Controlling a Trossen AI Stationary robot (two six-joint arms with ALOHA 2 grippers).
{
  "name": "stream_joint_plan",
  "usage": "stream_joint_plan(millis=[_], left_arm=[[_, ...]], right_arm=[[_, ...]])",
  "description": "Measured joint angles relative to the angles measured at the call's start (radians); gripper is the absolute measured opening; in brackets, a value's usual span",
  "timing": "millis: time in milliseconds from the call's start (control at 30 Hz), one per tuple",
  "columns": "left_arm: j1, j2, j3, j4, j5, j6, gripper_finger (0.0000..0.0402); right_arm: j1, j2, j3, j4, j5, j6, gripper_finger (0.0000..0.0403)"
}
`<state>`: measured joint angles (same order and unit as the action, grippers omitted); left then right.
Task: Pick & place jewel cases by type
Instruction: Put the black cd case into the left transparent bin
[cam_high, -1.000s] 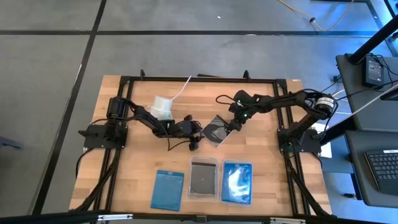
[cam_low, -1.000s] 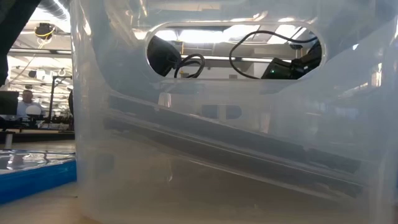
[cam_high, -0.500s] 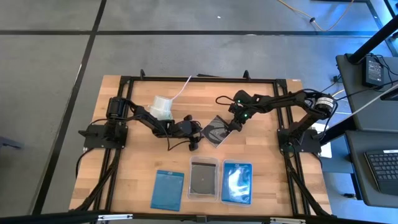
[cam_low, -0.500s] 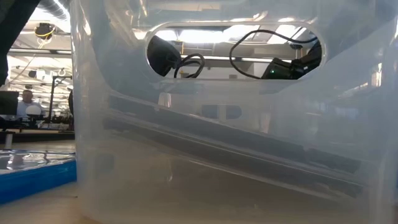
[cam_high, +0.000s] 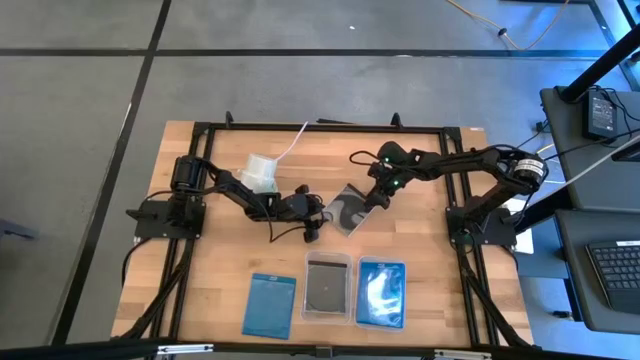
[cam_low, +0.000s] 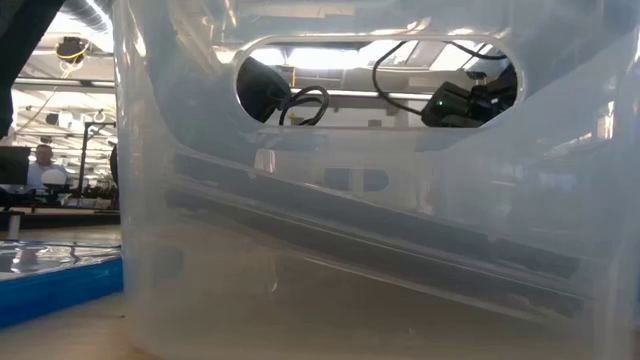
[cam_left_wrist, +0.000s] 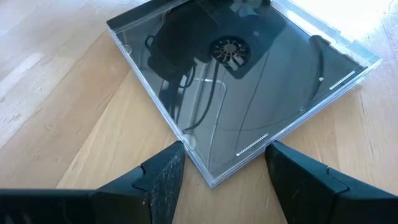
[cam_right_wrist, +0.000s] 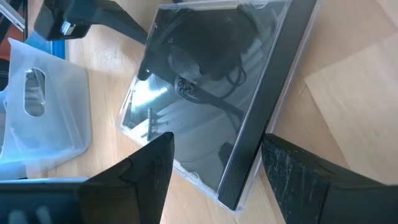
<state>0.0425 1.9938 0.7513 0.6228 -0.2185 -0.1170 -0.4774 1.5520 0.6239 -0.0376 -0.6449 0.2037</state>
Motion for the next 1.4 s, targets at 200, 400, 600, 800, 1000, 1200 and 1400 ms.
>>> stream_joint_plan(millis=[200, 400, 600, 800, 1000, 1200, 1400], left_arm=[[0.000, 0.000, 0.000, 0.001, -0.001, 0.000, 0.0219], [0.000, 0.000, 0.000, 0.001, -0.003, 0.000, 0.0219], [0.000, 0.000, 0.000, 0.001, -0.002, 0.000, 0.0219], [0.000, 0.000, 0.000, 0.001, -0.001, 0.001, 0.0219], [0.000, 0.000, 0.000, 0.001, 0.001, 0.016, 0.0219], [-0.001, -0.001, -0.002, 0.002, 0.004, 0.033, 0.0219], [-0.002, -0.002, -0.008, 0.001, 0.004, 0.030, 0.0219]], right_arm=[[0.000, -0.001, 0.001, 0.012, 0.000, 0.000, 0.0240], [0.001, -0.038, 0.002, 0.018, -0.004, -0.027, 0.0240], [0.001, -0.053, 0.005, 0.033, -0.011, -0.030, 0.0240], [0.001, -0.053, 0.005, 0.036, -0.033, -0.030, 0.0240], [0.001, -0.053, 0.005, 0.036, -0.049, -0.030, 0.0240], [0.001, -0.054, 0.005, 0.039, -0.079, -0.030, 0.0240], [0.000, -0.054, 0.005, 0.073, -0.132, -0.030, 0.0240]])
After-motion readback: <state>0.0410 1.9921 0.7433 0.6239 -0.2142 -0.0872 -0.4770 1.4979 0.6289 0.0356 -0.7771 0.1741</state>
